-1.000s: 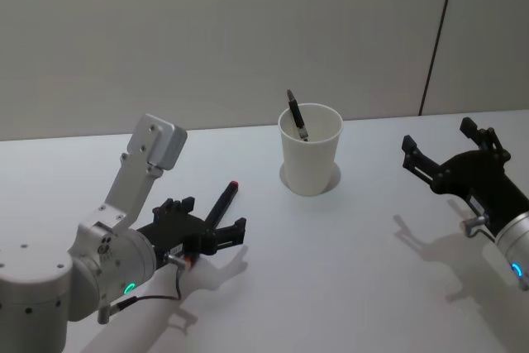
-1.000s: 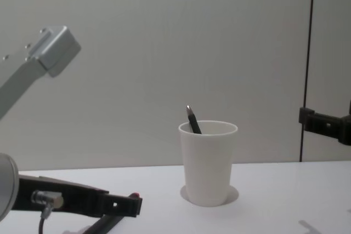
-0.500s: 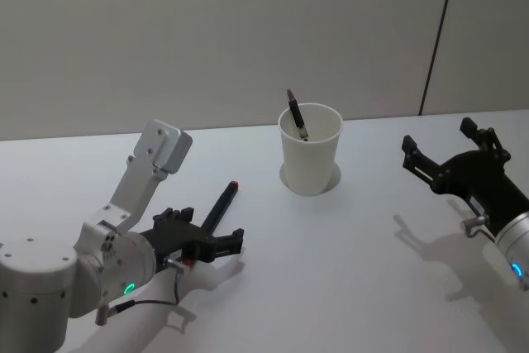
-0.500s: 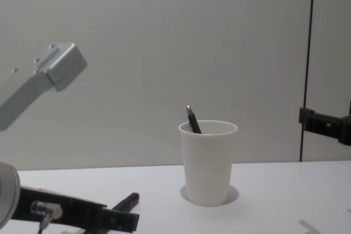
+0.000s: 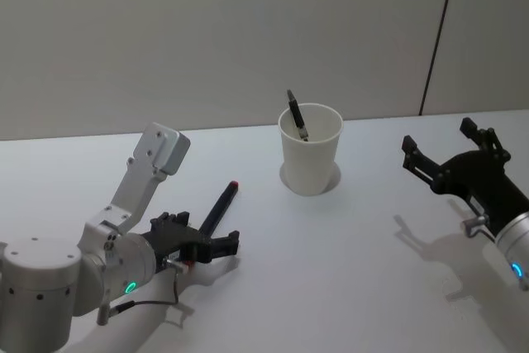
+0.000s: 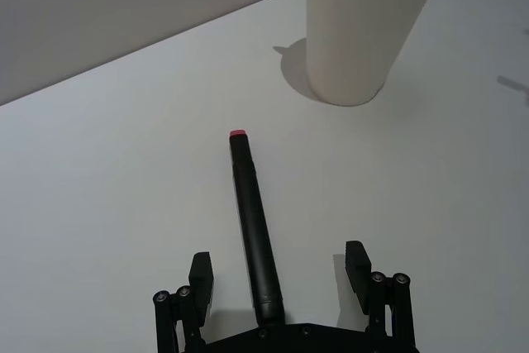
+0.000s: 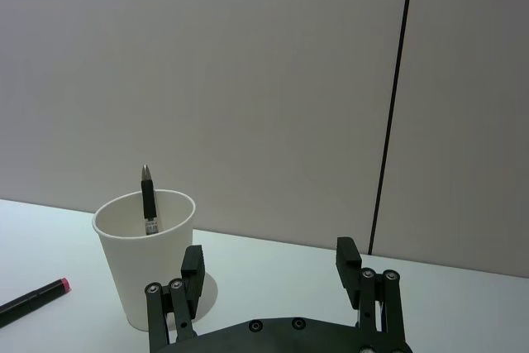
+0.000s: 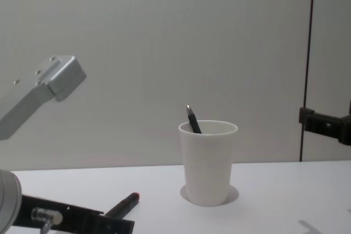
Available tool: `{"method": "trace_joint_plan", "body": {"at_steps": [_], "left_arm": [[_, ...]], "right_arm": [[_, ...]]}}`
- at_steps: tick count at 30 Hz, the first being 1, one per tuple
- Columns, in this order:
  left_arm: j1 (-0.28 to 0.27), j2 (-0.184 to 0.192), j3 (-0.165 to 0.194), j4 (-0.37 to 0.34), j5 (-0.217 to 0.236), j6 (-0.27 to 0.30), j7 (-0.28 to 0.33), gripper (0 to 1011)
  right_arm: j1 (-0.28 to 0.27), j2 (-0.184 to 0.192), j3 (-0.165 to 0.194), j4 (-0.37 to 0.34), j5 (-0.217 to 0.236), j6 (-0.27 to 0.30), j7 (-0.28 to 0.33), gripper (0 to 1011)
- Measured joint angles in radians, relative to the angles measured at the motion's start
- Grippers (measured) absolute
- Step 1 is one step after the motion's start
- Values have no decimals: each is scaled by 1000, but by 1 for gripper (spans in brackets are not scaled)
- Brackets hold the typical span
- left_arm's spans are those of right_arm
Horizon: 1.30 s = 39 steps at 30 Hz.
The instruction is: Place the pen into the pen holder.
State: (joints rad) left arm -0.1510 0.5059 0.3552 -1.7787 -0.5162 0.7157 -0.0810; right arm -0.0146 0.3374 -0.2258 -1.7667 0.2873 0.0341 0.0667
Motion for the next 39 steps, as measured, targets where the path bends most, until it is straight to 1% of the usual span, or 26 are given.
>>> {"method": "trace_joint_plan", "body": {"at_steps": [18, 39], "left_arm": [[-7, -17, -4, 22, 0, 9, 19, 1001], [-12, -31, 5, 24, 40, 32, 13, 1001]], "right_arm": [[0, 0, 0, 0, 0, 0, 0, 1001], [0, 0, 0, 0, 0, 0, 0, 1001]]}}
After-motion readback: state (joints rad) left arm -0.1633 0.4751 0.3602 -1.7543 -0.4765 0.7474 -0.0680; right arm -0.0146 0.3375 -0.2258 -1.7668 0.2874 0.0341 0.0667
